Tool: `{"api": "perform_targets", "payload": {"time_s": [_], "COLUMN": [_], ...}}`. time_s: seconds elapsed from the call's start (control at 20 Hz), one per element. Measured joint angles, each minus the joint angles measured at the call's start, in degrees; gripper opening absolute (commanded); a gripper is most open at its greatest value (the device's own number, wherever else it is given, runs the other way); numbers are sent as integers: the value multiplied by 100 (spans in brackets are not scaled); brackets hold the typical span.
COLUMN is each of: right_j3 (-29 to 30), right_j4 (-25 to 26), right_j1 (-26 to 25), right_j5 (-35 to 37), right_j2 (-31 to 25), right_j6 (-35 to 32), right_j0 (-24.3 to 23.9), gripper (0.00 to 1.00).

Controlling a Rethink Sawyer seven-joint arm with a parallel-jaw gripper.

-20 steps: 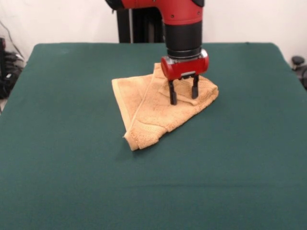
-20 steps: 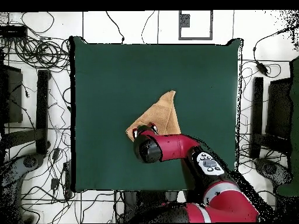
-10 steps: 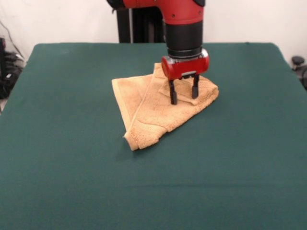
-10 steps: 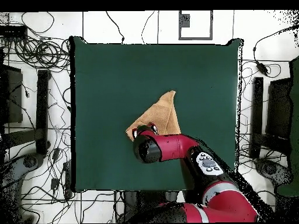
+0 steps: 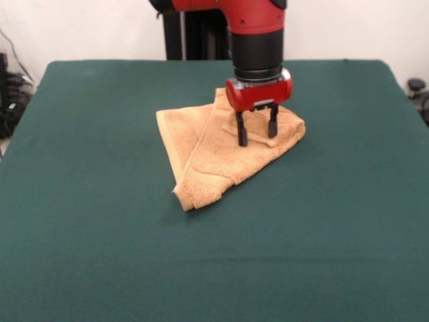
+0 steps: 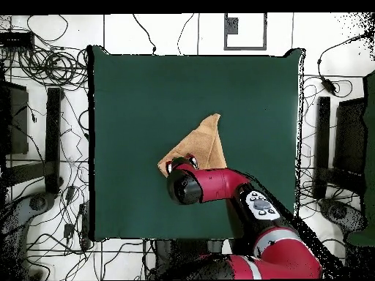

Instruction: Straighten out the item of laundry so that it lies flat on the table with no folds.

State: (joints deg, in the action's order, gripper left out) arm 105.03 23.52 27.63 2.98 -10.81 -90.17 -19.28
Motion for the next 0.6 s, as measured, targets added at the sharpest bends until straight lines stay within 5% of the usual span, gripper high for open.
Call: {"api": "perform_targets", "payload": {"time_s": [0.15,0.2,0.6], "right_j3": [-23,-22,-21], "right_j4": [1,4,6], "right_j1": [15,31,52], "right_j5": [1,2,3], "right_j2": [63,84,86], "right_j6": [0,0,0], "right_j0": [90,153,231], "gripper": [100,0,0]}}
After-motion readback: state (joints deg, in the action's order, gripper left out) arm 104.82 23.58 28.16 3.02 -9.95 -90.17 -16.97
